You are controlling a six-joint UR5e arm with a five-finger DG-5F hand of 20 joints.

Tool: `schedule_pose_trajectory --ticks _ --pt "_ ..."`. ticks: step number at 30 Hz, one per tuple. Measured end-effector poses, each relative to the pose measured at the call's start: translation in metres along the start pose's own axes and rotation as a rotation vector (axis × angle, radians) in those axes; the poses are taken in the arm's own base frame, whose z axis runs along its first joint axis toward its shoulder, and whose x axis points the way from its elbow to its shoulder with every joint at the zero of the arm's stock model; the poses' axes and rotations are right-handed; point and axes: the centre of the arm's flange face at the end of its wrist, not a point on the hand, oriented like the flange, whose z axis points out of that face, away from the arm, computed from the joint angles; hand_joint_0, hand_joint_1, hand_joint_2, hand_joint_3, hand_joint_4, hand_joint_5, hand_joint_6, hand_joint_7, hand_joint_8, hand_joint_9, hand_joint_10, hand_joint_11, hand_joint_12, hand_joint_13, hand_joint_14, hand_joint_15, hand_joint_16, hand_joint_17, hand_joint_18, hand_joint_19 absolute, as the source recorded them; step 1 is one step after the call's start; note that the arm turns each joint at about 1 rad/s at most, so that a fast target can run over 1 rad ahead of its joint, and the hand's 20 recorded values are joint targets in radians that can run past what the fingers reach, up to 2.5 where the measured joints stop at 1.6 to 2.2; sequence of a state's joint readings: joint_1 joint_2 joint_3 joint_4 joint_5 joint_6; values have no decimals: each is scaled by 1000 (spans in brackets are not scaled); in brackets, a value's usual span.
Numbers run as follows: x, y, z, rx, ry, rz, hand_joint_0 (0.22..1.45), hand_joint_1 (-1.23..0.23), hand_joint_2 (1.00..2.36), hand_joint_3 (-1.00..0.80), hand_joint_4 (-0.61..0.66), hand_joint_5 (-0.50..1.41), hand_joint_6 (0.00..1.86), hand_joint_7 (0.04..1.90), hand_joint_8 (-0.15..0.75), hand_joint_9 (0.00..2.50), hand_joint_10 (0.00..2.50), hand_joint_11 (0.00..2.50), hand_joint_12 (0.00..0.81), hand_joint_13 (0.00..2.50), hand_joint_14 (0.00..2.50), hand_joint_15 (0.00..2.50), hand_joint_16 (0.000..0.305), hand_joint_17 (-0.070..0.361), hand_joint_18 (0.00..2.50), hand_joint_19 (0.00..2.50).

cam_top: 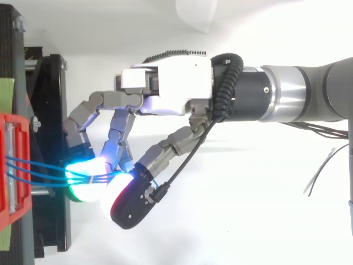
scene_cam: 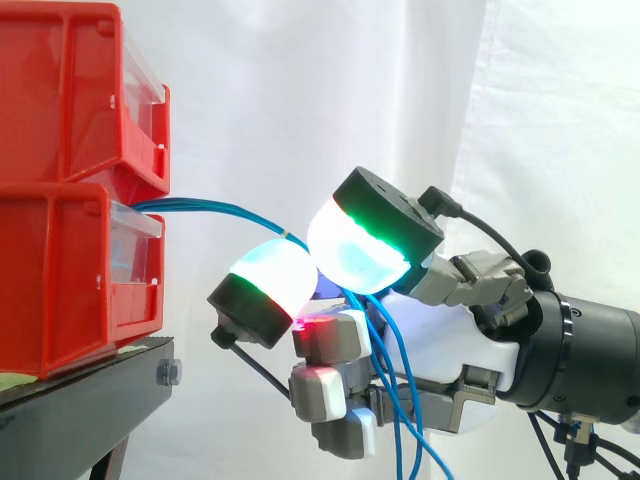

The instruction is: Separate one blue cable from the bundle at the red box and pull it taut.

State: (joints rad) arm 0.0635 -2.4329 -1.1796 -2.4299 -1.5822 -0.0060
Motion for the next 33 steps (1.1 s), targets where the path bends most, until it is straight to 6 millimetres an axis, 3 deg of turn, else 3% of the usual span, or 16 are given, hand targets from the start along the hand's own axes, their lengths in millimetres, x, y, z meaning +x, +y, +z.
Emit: schedule_pose_trajectory --ticks 4,7,11,15,19,25,29,33 --pt "0 0 0 1 -1 0 511 -924 1000 -500 260 -184 869 1121 465 1285 12 954 403 1206 19 628 57 127 1216 733" --pt "0 0 0 1 -1 0 477 -831 1000 -500 267 -185 859 1077 465 1271 13 916 413 1203 18 596 59 133 1231 703" --pt "0 0 0 1 -2 0 490 -579 1000 -500 262 -181 835 1053 467 1264 10 865 415 1198 15 586 59 133 1204 719" --pt "1 0 0 1 -2 0 568 -479 1000 -500 237 -182 823 1098 443 1245 12 867 399 1168 19 612 55 123 1148 774" --pt "1 0 0 1 -3 0 626 -551 1000 -500 216 -179 822 1124 444 1248 13 873 394 1166 19 613 53 120 1137 787" --pt "0 0 0 1 -4 0 627 -808 1021 -226 153 -180 834 1158 443 1244 13 902 394 1158 19 619 54 121 1139 770" --pt "-1 0 0 1 -5 0 654 -893 1021 -226 106 -180 835 1174 442 1233 13 916 395 1145 17 610 54 120 1137 750" --pt "-1 0 0 -1 -5 0 720 -960 1013 -352 117 -186 857 1166 445 1234 14 924 393 1139 17 601 53 119 1141 721"
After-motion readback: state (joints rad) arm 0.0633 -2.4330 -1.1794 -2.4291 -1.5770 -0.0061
